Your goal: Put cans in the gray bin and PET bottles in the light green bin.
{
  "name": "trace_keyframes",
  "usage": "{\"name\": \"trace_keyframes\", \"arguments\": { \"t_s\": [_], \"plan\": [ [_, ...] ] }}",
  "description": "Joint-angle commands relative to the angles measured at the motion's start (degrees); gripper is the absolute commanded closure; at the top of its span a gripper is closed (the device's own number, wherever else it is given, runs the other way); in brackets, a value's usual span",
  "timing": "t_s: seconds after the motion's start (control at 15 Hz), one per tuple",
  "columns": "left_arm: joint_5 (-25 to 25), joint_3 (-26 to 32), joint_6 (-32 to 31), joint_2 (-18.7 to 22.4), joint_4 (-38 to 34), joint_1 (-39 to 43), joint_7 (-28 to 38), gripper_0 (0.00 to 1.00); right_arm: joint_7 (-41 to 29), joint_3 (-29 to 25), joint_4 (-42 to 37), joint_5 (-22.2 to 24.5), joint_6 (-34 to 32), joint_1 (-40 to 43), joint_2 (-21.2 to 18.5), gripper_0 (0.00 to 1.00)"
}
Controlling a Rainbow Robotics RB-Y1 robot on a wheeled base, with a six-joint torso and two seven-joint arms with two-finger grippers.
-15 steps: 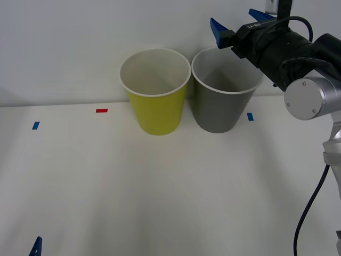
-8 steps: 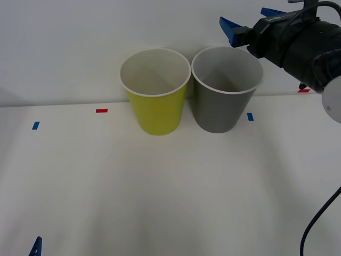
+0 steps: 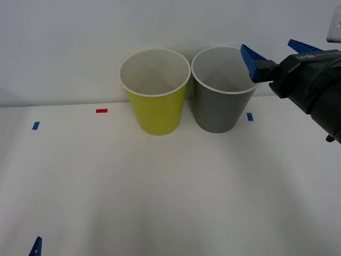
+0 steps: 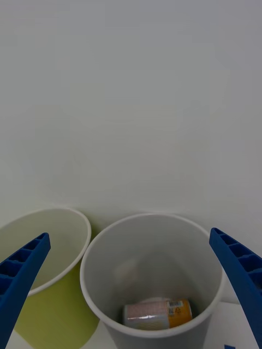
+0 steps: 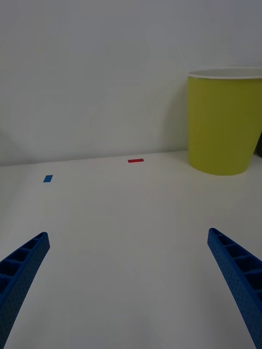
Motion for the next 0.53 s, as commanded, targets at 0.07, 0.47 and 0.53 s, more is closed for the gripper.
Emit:
{"name": "trace_keyframes", "arguments": {
  "t_s": [0.07,0.47,0.53],
  "plan": [
    [0.0,0.0,0.0,0.0,0.0,0.0,0.0,0.0,0.24,0.69,-2.39,2.63,-3.39,7.39,1.3,0.0],
    [0.0,0.0,0.0,0.0,0.0,0.0,0.0,0.0,-0.02,5.08,-2.39,7.82,-15.87,19.78,1.83,0.0],
    [0.0,0.0,0.0,0.0,0.0,0.0,0.0,0.0,0.24,6.4,-0.63,7.82,-21.32,22.33,2.35,0.0]
  ]
}}
